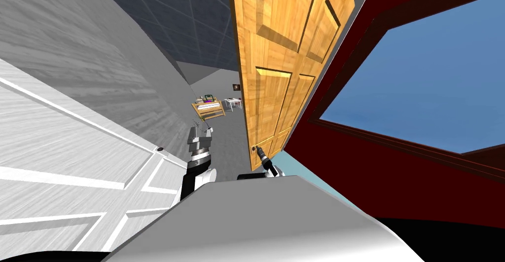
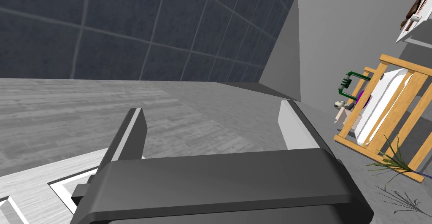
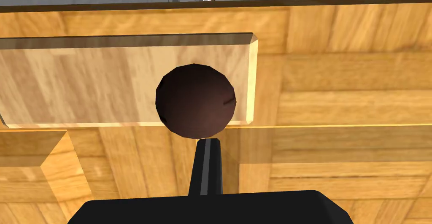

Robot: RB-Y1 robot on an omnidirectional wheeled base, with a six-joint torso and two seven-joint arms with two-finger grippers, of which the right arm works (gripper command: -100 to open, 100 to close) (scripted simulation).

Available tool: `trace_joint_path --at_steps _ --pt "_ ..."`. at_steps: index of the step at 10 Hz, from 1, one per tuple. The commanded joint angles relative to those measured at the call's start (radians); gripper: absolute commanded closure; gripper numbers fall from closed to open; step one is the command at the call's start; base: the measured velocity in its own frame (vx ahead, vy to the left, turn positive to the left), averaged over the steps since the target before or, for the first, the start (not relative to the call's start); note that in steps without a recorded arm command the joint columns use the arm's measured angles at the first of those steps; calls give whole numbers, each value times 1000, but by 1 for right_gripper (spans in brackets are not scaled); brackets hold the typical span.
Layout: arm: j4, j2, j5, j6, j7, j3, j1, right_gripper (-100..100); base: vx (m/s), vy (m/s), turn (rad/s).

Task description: Push the door open

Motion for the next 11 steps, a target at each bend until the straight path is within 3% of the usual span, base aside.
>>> trace_joint_path --at_steps 1,5,8,11 --pt "-7 -4 -1 0 -3 6 5 -100 -65 7 -48" --pt "-20 -1 -3 1 -9 17 15 -100 -198 -49 -20" --pt "-33 13 -4 2 -14 28 25 -100 -214 -50 -24" --pt "-21 3 -5 -5 -13 21 18 -100 43 44 17"
